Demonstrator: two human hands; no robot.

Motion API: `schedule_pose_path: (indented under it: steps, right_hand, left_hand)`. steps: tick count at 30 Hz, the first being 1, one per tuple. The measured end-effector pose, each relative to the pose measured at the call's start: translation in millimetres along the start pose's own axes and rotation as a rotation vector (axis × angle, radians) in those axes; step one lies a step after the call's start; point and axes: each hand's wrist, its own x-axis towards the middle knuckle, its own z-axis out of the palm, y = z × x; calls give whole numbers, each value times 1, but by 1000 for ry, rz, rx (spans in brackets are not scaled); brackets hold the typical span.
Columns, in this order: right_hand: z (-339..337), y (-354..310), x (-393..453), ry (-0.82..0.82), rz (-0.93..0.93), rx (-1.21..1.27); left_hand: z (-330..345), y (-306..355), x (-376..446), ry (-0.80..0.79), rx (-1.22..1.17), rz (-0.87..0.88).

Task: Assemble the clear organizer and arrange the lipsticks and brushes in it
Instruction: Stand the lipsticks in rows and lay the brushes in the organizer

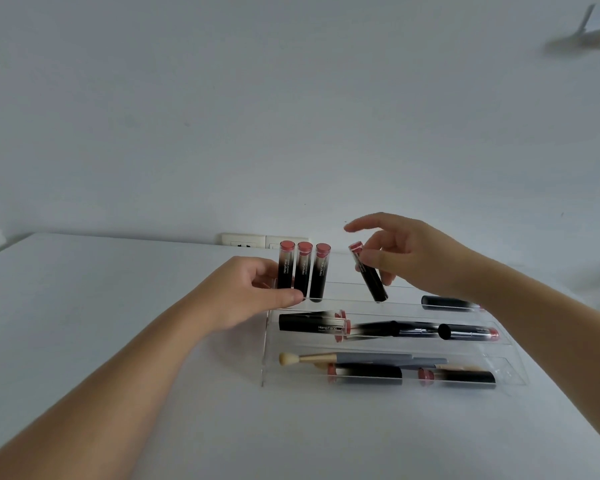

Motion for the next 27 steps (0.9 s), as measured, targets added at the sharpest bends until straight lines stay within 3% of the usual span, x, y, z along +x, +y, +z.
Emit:
schedule_pose_path:
  steps: [11,23,27]
  right_hand:
    - [15,1,-7,180,-42,123]
    - [29,-3,-12,132,-76,207]
    - [36,-1,-11,177,-100,111]
  left_hand:
    - [0,1,-1,-9,-12,2]
    - [0,2,-1,-8,-17,4]
    - [0,2,-1,-10,-16,6]
